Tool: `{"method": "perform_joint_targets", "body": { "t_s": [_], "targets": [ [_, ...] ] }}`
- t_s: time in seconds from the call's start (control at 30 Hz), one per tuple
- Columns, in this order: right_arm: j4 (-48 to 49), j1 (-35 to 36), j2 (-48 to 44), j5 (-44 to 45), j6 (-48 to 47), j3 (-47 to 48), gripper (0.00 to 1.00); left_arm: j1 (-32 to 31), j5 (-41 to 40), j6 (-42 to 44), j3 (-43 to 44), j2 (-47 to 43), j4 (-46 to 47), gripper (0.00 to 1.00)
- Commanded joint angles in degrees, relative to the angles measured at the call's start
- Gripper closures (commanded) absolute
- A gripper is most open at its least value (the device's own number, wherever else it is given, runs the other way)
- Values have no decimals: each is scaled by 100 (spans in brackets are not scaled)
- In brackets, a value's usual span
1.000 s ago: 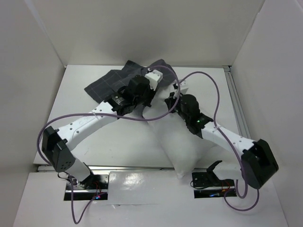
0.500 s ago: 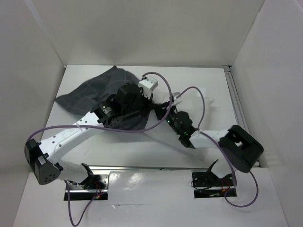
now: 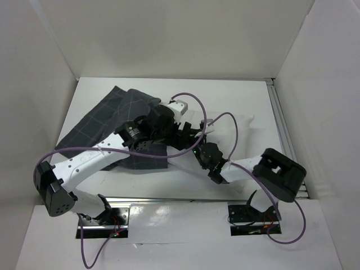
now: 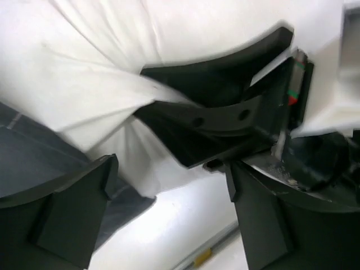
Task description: Put the pillow into the pillowcase
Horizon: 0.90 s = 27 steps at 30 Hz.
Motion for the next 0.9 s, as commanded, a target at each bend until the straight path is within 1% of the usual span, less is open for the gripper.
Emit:
{"method": "perform_joint_targets", "body": {
  "t_s": [0.0,0.03,0.07,0.1,0.13,0.17,0.2,0.23,0.27,0.3,0.33,0.37,0.4,0.43,0.47,0.5,0.53,0.57,0.6,0.67,0.7,0.77,0.8,0.83,0.87],
  "targets": [
    [-941,209,-943,53,241,128,45,-273,-212,-392,468,-92,34,2],
    [-1283,209,-1112,53,241,180,37,-273,-475,-392,556,-188,-81,2],
    [-1583,209,-1279,53,241,180,25,-273,-1052,-453,775,-250,-195,1],
    [-2134,209,-1420,53,189,250,21,-221,-1302,-453,907,-312,-310,1],
    [-2357,209,-1682,53,110,338,17,-64,-1504,-506,1030,-312,-424,1],
    [-2603,209,-1772,53,-99,486,8,51,-1767,-506,1275,-312,-582,1],
    [-3110,209,-1851,-26,-197,575,6,165,-1770,-506,1400,-112,-636,1],
    [-3324,209,-1974,-122,-303,654,5,462,-1770,-445,1531,20,-688,1],
    [-3509,209,-1975,-184,-539,742,1,622,-1770,-392,1689,178,-758,1],
    [-3693,209,-2062,-185,-628,899,1,780,-1674,-340,2022,362,-951,1],
    [-3886,209,-2167,-315,-794,953,0,1147,-1595,-339,2242,582,-1083,1],
    [-3975,209,-2168,-490,-1022,1006,0,1333,-1542,-339,2480,1054,-1232,2],
    [-4298,87,-2229,-936,-1512,1172,0,1640,-1489,-287,2978,1302,-1495,4],
    [-4589,16,-2230,-1201,-1717,1321,0,1773,-1393,-199,3226,1792,-1610,5],
    [-4809,-63,-2152,-1343,-1910,1488,0,1879,-1331,-94,3786,2040,-1751,6],
    [-4959,-151,-2099,-1345,-1912,1716,0,1976,-1331,37,4061,2269,-1926,6],
    [-5196,-395,-1985,-1423,-2043,1823,0,2116,-1331,135,4308,2472,-2250,6],
    [-5268,-519,-1923,-1493,-2044,1911,0,2118,-1522,196,4493,2656,-2340,6],
    [-5329,-817,-1870,-1781,-2157,2086,0,2196,-1898,354,4790,2954,-2411,5],
    [-5602,-1099,-1712,-2187,-2220,2271,0,2345,-2164,355,5143,3237,-2709,4],
    [-5655,-1344,-1711,-2589,-2272,2403,0,2398,-2166,355,5493,3447,-2780,4],
    [-5725,-1566,-1580,-2821,-2325,2457,0,2565,-2105,425,5663,3449,-2728,4],
    [-5725,-1680,-1579,-2934,-2325,2457,0,2627,-1947,513,5664,3449,-2563,4],
    [-5795,-1898,-1579,-2936,-2325,2509,0,2688,-1459,566,5559,3371,-2430,4],
    [-5796,-2014,-1527,-3014,-2325,2509,0,2793,-1167,653,5393,3100,-2229,4]
  ]
}}
